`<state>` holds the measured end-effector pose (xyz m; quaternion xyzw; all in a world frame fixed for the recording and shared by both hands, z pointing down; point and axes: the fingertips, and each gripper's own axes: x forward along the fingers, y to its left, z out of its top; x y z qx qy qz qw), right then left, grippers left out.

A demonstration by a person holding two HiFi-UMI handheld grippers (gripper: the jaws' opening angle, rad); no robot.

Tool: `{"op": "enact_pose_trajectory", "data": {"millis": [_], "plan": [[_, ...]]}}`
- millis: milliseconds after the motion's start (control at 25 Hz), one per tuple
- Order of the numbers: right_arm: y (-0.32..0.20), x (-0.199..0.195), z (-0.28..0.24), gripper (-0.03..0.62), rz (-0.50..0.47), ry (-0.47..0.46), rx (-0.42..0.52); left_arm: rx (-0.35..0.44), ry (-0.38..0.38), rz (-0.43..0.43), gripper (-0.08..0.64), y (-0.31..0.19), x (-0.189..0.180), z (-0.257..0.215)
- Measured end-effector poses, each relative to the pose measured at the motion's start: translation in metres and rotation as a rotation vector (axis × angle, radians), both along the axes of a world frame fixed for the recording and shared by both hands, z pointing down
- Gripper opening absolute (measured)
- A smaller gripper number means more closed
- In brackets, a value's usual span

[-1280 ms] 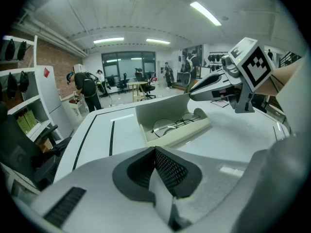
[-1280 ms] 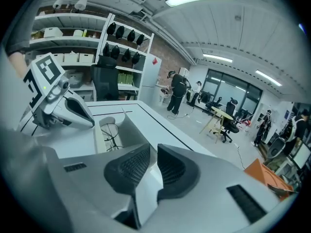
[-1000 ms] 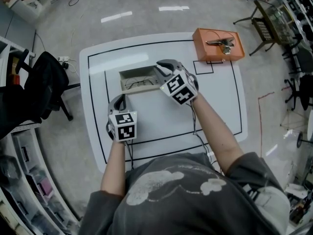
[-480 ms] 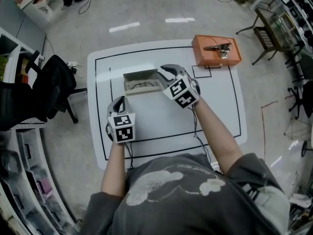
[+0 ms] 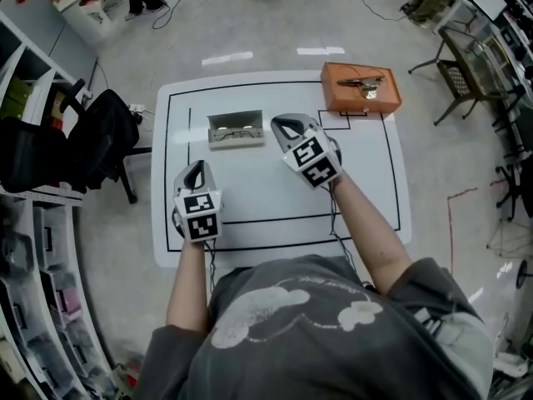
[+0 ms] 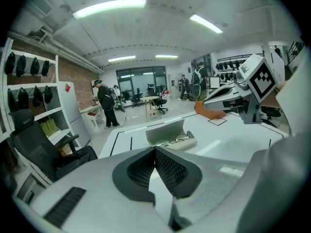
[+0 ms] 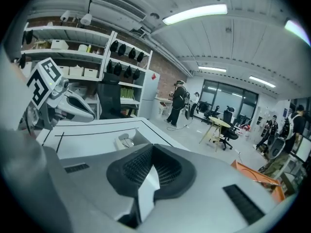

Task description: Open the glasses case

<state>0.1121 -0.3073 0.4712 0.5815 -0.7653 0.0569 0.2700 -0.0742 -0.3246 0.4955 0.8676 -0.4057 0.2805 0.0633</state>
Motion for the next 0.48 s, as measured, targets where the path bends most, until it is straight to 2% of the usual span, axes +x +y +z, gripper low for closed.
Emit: {"op": "enact_pose_trajectory", "data": {"millis": [200, 480], "plan": [[0.025, 0.001, -0.019, 0.002, -0.039, -0.048, 0.033, 0.033, 0.013, -0.068, 0.002, 0.031, -0.005, -0.02], [0.062, -0.008, -0.034, 0.0, -0.15, -0.101, 0.075, 0.081, 0.042, -0.186, 0.002, 0.086, -0.013, -0.044]]}}
